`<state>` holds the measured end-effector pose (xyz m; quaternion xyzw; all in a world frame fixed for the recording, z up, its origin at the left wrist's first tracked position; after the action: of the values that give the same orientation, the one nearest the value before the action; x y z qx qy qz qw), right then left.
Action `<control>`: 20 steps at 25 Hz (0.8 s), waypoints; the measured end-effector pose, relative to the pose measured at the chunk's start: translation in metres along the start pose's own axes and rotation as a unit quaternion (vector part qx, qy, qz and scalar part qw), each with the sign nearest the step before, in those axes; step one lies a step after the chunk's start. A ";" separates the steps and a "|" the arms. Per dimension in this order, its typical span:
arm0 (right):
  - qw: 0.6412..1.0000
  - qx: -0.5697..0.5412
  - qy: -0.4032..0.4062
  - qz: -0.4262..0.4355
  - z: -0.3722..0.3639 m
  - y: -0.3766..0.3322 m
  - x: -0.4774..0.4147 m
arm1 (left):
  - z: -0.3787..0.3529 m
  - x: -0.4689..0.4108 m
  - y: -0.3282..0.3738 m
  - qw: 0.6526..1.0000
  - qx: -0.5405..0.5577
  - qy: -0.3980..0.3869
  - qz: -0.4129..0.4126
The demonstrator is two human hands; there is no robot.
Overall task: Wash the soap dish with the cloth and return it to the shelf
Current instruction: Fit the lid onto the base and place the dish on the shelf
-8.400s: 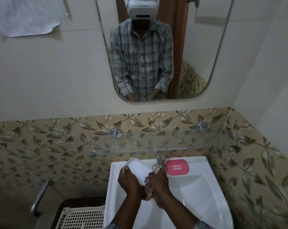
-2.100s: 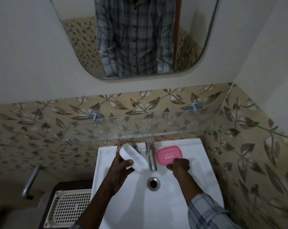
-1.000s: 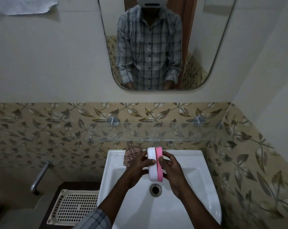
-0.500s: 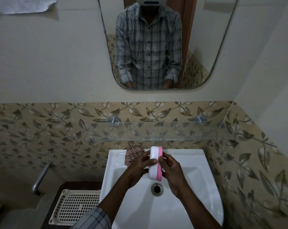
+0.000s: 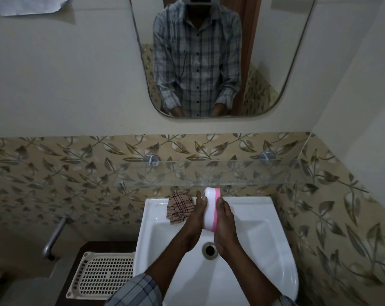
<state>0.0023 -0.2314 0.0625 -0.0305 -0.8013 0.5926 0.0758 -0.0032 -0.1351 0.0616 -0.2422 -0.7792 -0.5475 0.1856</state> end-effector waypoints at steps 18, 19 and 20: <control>0.994 0.078 -0.064 -0.052 0.078 -0.014 -0.072 | 0.031 -0.007 0.044 0.987 -0.064 0.138 -0.051; 0.997 0.049 -0.020 -0.047 0.090 -0.012 -0.081 | 0.039 -0.006 0.040 0.986 -0.050 0.155 -0.047; 0.999 0.021 0.020 -0.044 0.104 -0.008 -0.092 | 0.047 -0.003 0.034 0.986 -0.034 0.160 -0.039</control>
<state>0.0772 -0.3448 0.0329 -0.0052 -0.7874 0.6049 0.1186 0.0174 -0.0818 0.0704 -0.1268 -0.7294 -0.6120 0.2782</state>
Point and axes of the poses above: each hand's wrist, its own x-axis away from the middle knuckle, its own z-axis out of the back of the hand, y = z × x, the point moved 4 cm from there along -x, towards the middle knuckle, and after that the axes turned 13 degrees about z, right-handed, at the moved point
